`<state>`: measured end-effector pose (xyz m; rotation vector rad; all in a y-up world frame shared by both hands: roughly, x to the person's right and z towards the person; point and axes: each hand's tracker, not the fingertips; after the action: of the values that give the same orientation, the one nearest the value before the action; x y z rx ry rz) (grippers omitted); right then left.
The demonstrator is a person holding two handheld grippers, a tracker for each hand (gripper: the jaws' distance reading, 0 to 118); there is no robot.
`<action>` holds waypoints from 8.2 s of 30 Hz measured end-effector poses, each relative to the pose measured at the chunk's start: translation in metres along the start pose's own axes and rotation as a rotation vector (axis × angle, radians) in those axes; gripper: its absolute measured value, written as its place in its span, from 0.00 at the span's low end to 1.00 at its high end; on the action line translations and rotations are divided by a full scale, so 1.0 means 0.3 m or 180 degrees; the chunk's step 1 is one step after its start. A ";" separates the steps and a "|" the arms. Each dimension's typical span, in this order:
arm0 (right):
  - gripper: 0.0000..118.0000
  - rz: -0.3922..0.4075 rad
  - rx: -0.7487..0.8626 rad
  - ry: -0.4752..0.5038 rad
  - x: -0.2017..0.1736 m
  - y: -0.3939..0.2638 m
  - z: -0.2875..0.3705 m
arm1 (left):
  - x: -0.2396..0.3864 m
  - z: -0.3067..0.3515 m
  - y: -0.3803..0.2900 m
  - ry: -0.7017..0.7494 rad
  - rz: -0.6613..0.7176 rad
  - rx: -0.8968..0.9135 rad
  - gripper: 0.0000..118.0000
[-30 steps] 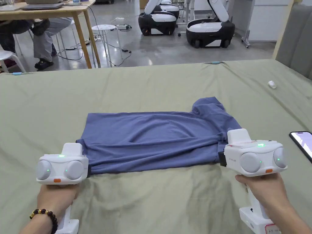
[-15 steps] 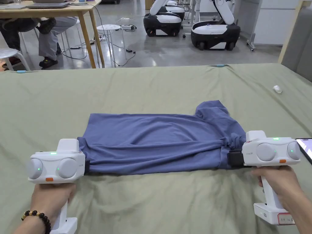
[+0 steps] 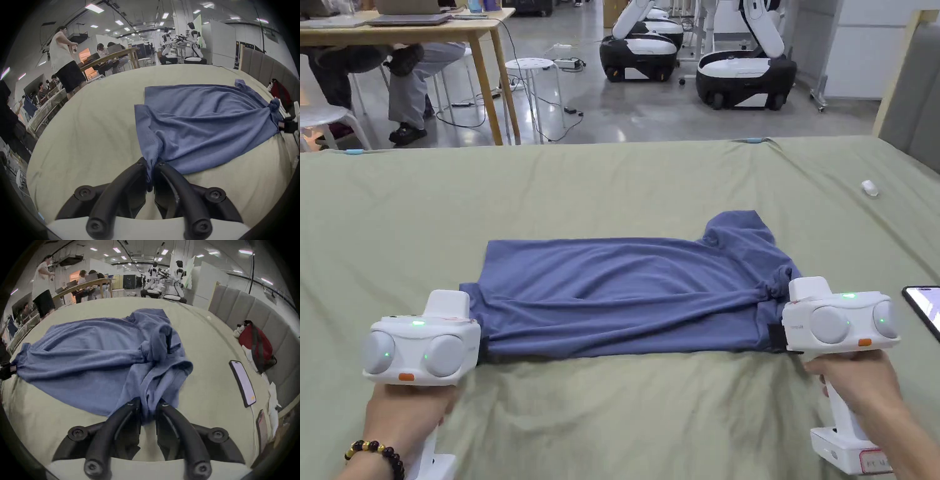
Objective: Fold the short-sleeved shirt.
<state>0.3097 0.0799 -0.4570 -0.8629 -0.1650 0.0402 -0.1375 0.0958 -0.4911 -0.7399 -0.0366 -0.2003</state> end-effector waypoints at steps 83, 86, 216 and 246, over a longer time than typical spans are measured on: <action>0.00 0.0072 0.0258 0.0179 -0.101 -0.184 0.206 | -0.028 -0.485 0.307 -0.0101 0.0275 -0.0607 0.47; 0.00 0.0078 0.0254 0.0166 -0.097 -0.185 0.206 | -0.009 -0.448 0.313 -0.0173 0.0241 -0.0547 0.01; 0.00 0.0557 0.0521 0.0385 -0.490 -0.261 0.427 | -0.346 0.076 -0.317 -0.2093 0.0593 -0.0264 0.84; 0.00 0.0536 0.0526 0.0407 -0.524 -0.258 0.446 | -0.747 0.152 -0.343 -0.1265 0.1327 -0.0179 0.09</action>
<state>0.1307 0.1142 -0.3330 -0.7101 0.0311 0.1536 -0.3754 0.0902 -0.4122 -0.8178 -0.2527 0.3465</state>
